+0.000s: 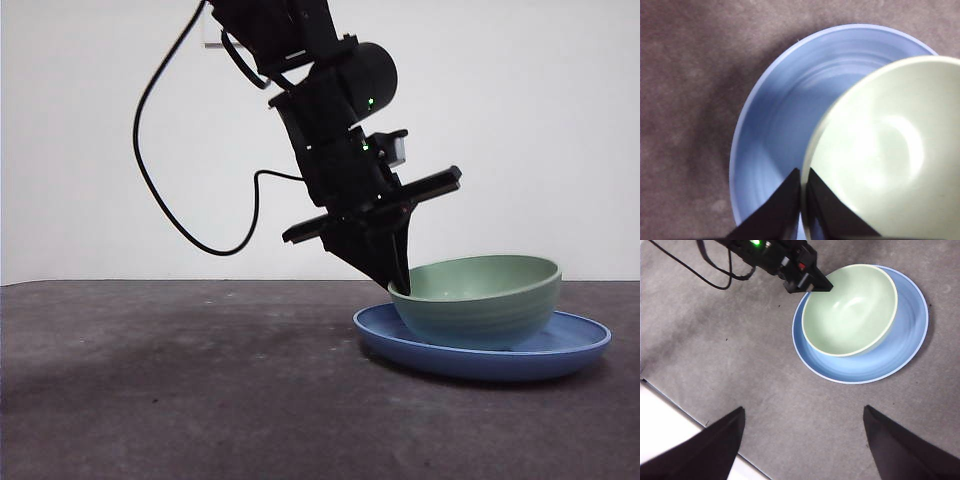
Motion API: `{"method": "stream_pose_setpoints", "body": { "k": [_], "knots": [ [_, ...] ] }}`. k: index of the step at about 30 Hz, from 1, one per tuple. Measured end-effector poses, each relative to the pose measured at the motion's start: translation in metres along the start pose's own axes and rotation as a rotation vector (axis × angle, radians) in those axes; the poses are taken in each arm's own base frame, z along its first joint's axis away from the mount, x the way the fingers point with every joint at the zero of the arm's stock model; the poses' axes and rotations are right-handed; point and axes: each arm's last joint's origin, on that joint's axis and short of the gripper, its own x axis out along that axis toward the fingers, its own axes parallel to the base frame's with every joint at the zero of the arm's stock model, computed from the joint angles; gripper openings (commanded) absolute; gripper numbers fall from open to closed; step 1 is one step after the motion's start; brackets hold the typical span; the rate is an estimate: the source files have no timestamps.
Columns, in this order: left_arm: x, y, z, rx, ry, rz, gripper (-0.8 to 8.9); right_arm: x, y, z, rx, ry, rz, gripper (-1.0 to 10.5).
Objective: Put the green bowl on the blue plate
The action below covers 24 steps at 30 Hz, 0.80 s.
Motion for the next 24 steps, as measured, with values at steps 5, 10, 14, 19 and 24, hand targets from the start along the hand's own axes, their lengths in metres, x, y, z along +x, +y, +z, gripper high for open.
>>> {"method": "stream_pose_setpoints", "body": {
  "k": [5,10,14,19,24],
  "knots": [
    [0.003,0.001,-0.001,-0.009,0.007,0.01,0.1,0.0,0.0,0.0,0.0,0.0,0.0,3.8],
    [0.002,0.001,-0.002,-0.014,0.026,0.016,1.54,0.0,0.0,0.0,0.0,0.0,0.0,3.8],
    [-0.001,0.0,-0.001,-0.015,0.032,0.018,2.56,0.0,0.0,0.0,0.0,0.0,0.0,3.8],
    [-0.009,-0.003,0.006,-0.013,0.025,0.017,2.56,0.0,0.0,0.0,0.0,0.0,0.0,3.8],
    [-0.023,-0.007,0.016,-0.01,0.03,0.018,2.56,0.0,0.0,0.0,0.0,0.0,0.0,3.8]
  ]
}}
